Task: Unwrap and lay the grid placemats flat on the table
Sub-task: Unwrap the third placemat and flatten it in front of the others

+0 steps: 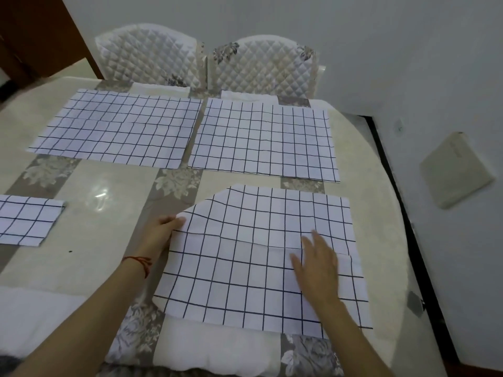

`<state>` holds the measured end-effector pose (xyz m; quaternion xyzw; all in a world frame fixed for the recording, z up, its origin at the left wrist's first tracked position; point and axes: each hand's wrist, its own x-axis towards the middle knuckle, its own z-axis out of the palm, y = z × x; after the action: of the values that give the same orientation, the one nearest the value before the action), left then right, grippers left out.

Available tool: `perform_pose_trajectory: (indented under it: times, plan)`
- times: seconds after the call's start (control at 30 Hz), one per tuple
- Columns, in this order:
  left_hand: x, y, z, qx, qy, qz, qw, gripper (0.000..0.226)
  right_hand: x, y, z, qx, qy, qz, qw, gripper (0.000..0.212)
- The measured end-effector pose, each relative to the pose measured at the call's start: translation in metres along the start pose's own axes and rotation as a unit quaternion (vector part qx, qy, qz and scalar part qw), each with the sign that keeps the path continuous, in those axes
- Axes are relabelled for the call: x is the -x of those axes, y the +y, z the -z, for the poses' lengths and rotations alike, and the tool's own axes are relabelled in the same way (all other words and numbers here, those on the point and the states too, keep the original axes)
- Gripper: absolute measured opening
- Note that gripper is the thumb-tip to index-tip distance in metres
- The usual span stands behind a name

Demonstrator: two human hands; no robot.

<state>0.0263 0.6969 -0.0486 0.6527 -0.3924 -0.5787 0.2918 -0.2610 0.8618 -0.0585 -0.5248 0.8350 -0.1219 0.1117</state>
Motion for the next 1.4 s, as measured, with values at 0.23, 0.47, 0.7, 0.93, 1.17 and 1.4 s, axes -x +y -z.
perform_pose_trajectory:
  times: [0.23, 0.47, 0.7, 0.93, 1.17, 1.4]
  plan:
    - [0.001, 0.003, 0.022, 0.11, 0.023, -0.002, 0.994, 0.015, -0.002, -0.026, -0.058, 0.074, -0.071, 0.105, 0.989, 0.056]
    - [-0.023, 0.046, -0.008, 0.055, -0.014, -0.021, 0.998, 0.017, -0.004, -0.021, -0.067, 0.08, -0.017, 0.116, 0.99, 0.055]
    - [-0.044, 0.053, -0.012, -0.086, 0.056, -0.109, 0.989, 0.019, -0.005, -0.024, -0.072, 0.089, 0.011, 0.104, 0.991, 0.056]
    - [-0.046, 0.038, -0.006, -0.07, 0.041, -0.059, 0.995, 0.042, -0.006, -0.03, -0.079, 0.075, 0.03, 0.098, 0.992, 0.057]
    - [-0.049, 0.048, -0.01, -0.18, 0.071, -0.062, 0.979, 0.016, -0.007, -0.034, -0.078, 0.067, 0.017, 0.117, 0.991, 0.057]
    - [-0.04, 0.038, -0.002, -0.199, 0.123, -0.039, 0.971, 0.032, -0.006, -0.046, -0.073, 0.061, -0.007, 0.107, 0.992, 0.057]
